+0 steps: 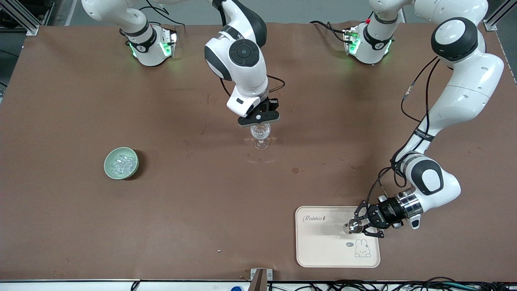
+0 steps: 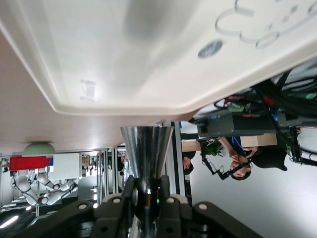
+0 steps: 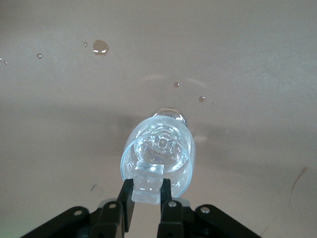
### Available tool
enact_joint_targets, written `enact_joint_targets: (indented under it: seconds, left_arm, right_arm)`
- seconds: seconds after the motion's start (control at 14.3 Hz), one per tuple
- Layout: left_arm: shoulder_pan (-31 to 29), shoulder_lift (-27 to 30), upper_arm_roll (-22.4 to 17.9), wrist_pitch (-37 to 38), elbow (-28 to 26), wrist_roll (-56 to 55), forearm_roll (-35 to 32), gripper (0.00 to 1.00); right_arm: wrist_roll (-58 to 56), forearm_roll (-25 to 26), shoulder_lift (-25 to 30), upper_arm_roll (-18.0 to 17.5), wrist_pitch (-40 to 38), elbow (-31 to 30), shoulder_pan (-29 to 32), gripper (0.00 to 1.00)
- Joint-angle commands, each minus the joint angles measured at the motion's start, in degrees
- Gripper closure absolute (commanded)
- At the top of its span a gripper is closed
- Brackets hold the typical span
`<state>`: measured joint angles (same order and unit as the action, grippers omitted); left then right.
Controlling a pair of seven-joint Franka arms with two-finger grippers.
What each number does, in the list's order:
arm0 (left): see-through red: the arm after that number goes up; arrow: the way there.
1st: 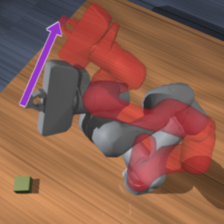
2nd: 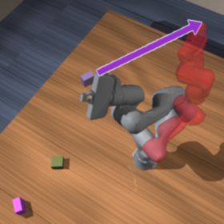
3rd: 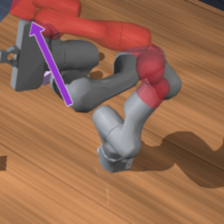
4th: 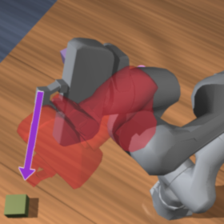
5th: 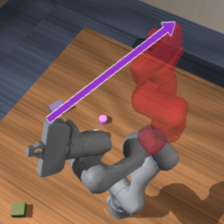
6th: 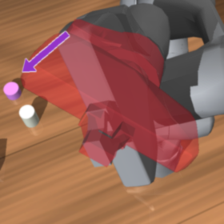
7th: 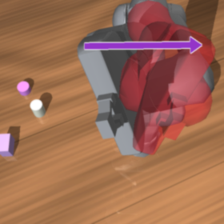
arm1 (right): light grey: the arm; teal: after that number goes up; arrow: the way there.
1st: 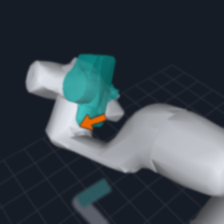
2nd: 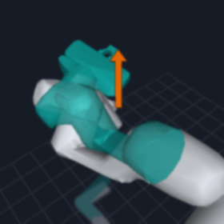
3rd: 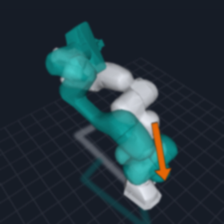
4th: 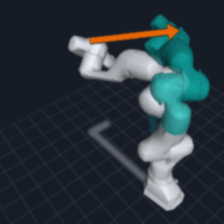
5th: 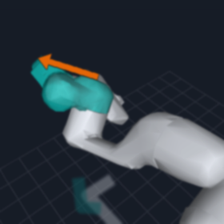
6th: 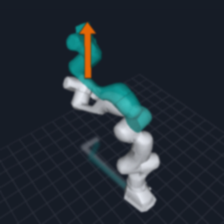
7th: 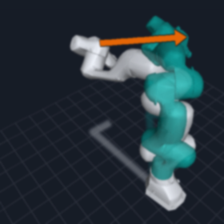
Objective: Pour wine and add ice with both arms
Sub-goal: 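Drop the ice into the glass while the left gripper lowers the jigger, then open the left gripper on the tray while the right gripper withdraws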
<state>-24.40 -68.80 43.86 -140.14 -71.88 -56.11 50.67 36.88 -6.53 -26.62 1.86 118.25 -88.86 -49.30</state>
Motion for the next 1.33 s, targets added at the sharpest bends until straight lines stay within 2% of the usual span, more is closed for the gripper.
enact_joint_targets:
  seconds: [0.0,0.07,0.14,0.28,0.35,0.42,0.56,0.7,0.84,1.05,1.26]
  left_arm:
    - [1.2,-1.0,-1.0,-0.2,1.9,2.5,1.4,0.99]
    - [1.2,-1.2,-1.2,-0.3,1.9,2.8,1.4,0.99]
    - [1.2,-1.5,-1.3,-0.3,2.0,2.8,1.4,0.99]
    - [1.1,-1.9,-1.4,-0.4,2.0,2.8,1.5,0.98]
    - [1.1,-2.0,-1.8,-0.5,2.0,2.7,1.5,0.98]
    - [1.3,-2.0,-2.5,-0.5,2.2,2.6,1.5,0.98]
    - [1.5,-2.6,-2.6,-0.5,2.9,2.4,1.5,0.98]
    - [1.5,-2.7,-2.9,-0.4,2.9,2.1,1.5,0.98]
    - [1.5,-2.7,-3.9,-0.4,2.9,2.3,1.5,0.93]
    - [1.5,-2.7,-4.4,-0.3,2.8,2.5,1.4,0.89]
    - [1.4,-2.4,-4.7,-0.1,2.6,2.6,1.4,0.75]
  right_arm:
    - [0.0,-0.1,-0.7,0.2,-0.2,1.2,-0.3,0.58]
    - [0.0,-0.1,-0.7,0.2,-0.2,1.2,-0.3,0.5]
    - [0.0,-0.1,-0.7,0.2,-0.2,1.2,-0.3,0.34]
    - [0.0,0.0,-0.6,0.2,-0.2,1.2,-0.3,0.12]
    - [0.1,-0.1,-0.6,0.3,-0.2,1.2,-0.2,0.04]
    - [0.2,-0.1,-0.5,0.3,-0.3,1.2,-0.1,0.0]
    - [0.2,0.1,0.1,0.7,-0.6,1.2,0.4,0.0]
    - [0.2,1.8,2.9,3.3,-2.0,0.7,1.0,0.0]
    - [0.0,3.5,5.8,8.1,-5.6,0.7,1.0,0.0]
    - [-0.3,4.0,8.8,15.3,-7.0,0.7,1.0,0.0]
    - [-3.1,4.0,10.5,22.6,-8.6,0.7,1.0,0.0]
